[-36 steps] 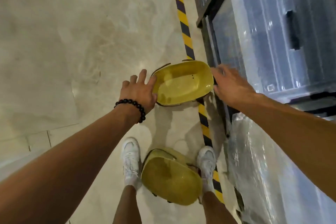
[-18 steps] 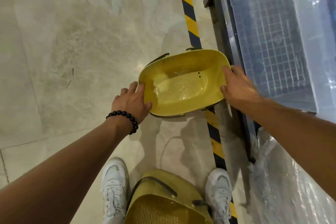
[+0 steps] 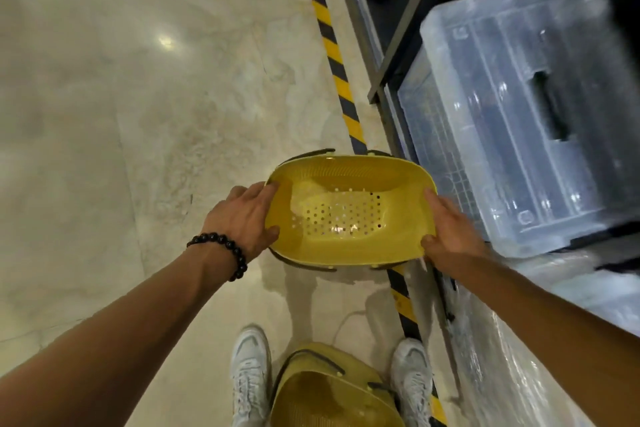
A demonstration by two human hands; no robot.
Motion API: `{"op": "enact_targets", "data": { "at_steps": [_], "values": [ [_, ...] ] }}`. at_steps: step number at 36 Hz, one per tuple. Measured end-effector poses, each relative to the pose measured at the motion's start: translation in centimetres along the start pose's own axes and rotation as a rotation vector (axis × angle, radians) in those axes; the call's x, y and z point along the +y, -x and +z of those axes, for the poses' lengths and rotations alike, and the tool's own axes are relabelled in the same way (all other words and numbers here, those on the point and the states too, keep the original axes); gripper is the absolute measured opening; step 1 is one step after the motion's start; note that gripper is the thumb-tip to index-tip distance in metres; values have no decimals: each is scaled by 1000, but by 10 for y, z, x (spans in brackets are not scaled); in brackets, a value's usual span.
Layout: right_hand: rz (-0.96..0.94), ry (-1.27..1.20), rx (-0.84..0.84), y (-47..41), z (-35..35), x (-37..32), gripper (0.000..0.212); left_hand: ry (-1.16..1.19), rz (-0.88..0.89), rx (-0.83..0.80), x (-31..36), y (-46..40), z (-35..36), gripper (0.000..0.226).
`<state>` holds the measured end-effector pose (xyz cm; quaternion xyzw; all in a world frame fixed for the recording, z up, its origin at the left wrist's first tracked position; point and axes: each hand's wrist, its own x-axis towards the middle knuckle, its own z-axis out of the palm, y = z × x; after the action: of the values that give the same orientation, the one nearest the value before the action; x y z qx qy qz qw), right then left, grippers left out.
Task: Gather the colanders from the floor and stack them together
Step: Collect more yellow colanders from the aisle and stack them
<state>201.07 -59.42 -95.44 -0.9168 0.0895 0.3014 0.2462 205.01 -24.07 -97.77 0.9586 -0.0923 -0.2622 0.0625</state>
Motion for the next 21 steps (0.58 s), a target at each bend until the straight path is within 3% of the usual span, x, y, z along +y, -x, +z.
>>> {"op": "enact_targets", "data": {
  "at_steps": [11,21],
  "values": [
    [-2,-151,231,160,-149,-93,90,-42,225,136,22,82,-259,82],
    [26,-198,465,324,-248,-176,96,-145,398,198,54,179,-443,79]
  ]
}}
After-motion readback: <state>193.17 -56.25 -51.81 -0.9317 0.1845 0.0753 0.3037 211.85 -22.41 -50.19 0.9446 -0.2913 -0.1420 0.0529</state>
